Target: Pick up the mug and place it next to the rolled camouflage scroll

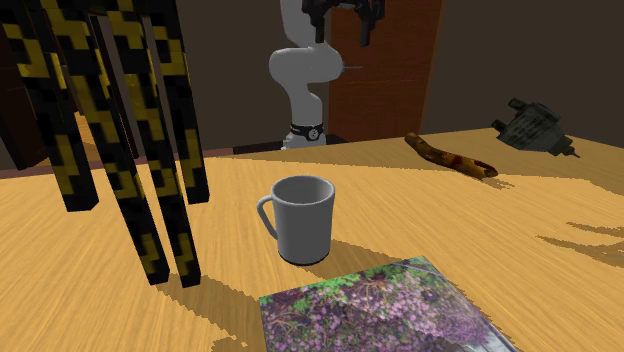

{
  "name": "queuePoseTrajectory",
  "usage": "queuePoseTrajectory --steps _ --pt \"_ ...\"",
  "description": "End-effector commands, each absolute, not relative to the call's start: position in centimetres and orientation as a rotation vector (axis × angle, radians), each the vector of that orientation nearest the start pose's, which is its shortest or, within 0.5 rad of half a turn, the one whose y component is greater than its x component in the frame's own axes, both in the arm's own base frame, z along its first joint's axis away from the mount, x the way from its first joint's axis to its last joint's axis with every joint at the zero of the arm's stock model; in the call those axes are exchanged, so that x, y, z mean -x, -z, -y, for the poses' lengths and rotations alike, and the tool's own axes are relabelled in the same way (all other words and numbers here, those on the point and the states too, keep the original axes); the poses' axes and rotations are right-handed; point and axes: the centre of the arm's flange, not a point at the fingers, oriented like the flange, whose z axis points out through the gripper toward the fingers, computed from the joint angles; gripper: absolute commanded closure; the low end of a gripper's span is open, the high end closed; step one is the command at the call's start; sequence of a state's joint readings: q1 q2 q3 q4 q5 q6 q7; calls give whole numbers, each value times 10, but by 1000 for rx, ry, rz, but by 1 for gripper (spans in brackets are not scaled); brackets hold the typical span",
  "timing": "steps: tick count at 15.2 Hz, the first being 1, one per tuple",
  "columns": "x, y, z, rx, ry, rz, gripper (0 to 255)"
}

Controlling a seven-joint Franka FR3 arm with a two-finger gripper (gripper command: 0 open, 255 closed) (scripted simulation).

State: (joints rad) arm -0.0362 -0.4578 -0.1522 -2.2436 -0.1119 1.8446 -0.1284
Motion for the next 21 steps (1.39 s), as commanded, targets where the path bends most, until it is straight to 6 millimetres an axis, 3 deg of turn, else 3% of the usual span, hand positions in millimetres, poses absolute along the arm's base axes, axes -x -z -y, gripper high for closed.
queuePoseTrajectory --steps 1,19,21 --pt "-430 -529 107 3192 69 -33 0" --pt "-594 -378 202 3210 -16 -52 0" --pt "-598 -369 205 3211 -18 -53 0"
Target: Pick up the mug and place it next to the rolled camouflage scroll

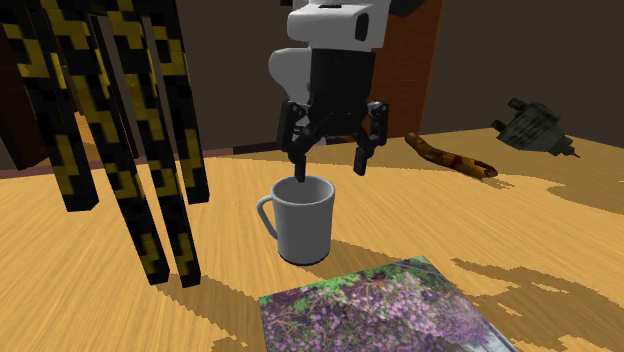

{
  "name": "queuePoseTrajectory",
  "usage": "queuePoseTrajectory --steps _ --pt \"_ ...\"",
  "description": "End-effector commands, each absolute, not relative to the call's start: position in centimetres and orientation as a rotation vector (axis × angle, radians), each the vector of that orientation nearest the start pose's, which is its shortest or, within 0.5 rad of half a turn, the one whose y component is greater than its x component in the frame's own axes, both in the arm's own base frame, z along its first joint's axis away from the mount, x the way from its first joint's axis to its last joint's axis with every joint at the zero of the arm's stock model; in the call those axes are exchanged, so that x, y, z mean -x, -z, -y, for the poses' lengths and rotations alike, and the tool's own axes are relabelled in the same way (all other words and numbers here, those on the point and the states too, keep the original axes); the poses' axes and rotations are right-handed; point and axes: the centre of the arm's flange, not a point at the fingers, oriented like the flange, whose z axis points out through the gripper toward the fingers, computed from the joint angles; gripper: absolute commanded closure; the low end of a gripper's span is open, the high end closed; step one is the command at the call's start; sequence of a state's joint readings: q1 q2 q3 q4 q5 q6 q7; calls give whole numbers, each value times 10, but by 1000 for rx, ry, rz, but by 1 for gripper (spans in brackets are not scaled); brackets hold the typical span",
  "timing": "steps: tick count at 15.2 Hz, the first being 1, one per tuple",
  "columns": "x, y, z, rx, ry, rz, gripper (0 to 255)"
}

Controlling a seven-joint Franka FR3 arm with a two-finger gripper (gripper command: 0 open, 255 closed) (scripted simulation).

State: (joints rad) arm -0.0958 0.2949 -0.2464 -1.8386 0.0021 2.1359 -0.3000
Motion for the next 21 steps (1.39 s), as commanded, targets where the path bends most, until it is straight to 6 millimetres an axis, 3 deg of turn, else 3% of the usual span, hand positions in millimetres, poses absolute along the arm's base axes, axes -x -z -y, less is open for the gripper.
queuePoseTrajectory --steps 1,7,14,15,21 --pt "-598 -364 206 3211 -18 -53 0" --pt "-597 -335 208 3211 -18 -53 0" --pt "-597 -335 208 3211 -18 -53 0" --pt "-597 -335 208 3211 -18 -53 255" --pt "-597 -335 208 3211 -18 -53 255"
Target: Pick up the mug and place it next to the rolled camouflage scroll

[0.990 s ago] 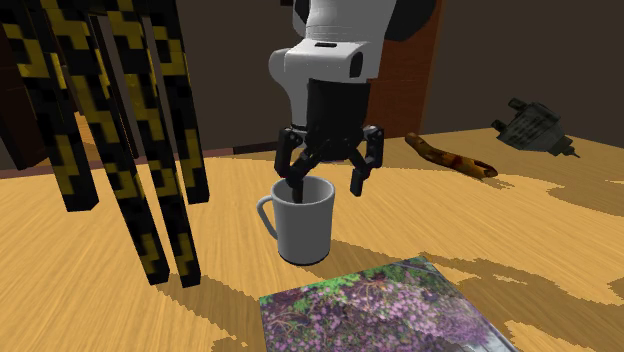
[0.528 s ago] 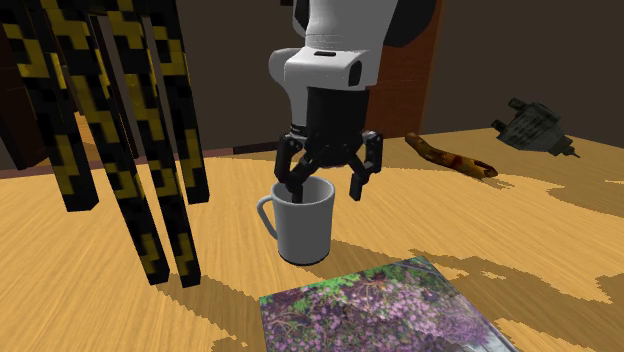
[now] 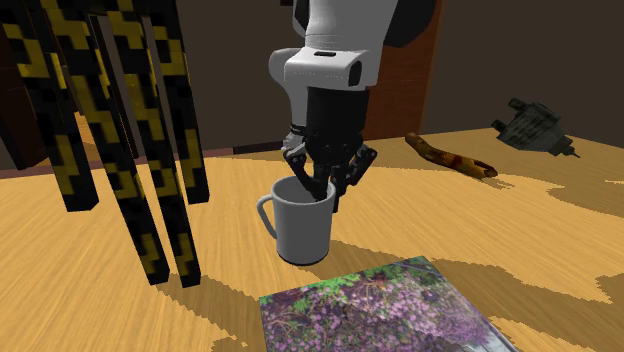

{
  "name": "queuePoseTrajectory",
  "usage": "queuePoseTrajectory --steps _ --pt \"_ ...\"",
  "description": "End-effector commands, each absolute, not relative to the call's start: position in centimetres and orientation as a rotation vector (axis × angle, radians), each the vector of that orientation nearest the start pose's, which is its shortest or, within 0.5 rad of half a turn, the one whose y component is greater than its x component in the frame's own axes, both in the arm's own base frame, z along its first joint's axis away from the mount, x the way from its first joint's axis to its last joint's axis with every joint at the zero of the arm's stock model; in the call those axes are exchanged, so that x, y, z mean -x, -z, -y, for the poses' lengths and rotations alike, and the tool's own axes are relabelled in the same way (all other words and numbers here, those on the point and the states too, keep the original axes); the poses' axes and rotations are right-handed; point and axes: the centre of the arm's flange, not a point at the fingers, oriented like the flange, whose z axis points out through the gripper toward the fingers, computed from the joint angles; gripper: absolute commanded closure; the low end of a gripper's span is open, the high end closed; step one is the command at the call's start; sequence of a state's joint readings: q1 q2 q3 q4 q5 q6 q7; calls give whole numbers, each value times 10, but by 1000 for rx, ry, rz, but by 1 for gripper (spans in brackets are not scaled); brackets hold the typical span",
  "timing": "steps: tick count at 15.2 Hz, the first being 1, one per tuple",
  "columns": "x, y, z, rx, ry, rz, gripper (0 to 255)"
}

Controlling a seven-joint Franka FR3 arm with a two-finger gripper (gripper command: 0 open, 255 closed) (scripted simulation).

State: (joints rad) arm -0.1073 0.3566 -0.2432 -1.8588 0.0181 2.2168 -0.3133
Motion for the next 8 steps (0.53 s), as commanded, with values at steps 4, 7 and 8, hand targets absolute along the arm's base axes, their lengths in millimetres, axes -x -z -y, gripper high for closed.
queuePoseTrajectory --steps 4,7,8 --pt "-597 -340 208 3211 -18 -53 255" --pt "-597 -356 208 3211 -18 -53 255" --pt "-597 -361 208 3211 -18 -53 255"
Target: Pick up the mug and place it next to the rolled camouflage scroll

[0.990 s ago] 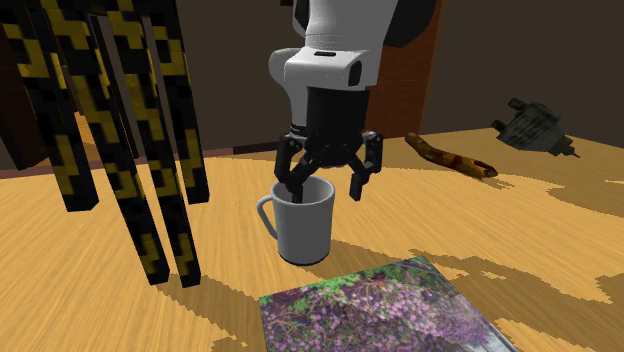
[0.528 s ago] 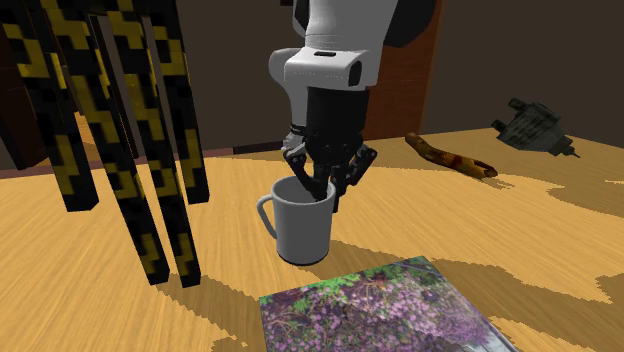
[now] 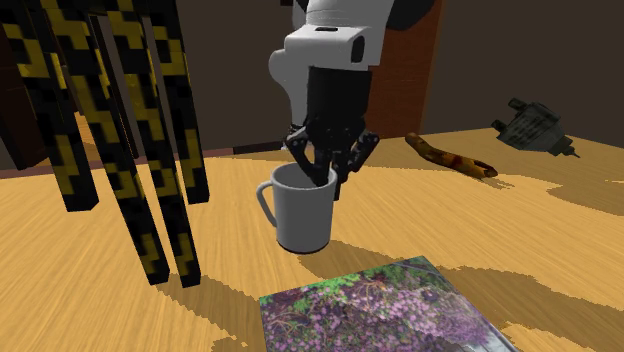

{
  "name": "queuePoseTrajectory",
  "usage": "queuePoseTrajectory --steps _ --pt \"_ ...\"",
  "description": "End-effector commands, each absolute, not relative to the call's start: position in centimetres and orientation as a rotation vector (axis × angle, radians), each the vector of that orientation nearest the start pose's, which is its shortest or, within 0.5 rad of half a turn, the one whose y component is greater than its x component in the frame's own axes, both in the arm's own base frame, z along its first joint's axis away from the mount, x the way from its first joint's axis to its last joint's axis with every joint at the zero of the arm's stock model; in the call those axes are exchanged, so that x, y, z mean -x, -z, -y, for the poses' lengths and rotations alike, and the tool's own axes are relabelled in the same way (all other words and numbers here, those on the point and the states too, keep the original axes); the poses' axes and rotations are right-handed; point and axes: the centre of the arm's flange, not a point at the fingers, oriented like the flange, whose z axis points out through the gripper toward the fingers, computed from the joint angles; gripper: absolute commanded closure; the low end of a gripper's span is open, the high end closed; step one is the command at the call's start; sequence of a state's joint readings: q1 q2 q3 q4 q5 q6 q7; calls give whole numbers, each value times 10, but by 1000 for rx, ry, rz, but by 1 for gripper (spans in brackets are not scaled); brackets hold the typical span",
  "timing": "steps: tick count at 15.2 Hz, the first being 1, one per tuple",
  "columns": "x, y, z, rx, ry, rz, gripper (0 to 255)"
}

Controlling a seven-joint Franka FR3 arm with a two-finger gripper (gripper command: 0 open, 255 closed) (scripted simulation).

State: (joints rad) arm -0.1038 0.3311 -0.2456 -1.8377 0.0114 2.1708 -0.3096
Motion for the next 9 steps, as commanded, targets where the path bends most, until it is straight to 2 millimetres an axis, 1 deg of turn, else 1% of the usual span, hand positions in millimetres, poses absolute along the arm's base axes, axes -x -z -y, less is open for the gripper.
queuePoseTrajectory --steps 1,9 --pt "-597 -366 208 3211 -18 -53 255" --pt "-597 -409 208 3211 -18 -53 255"
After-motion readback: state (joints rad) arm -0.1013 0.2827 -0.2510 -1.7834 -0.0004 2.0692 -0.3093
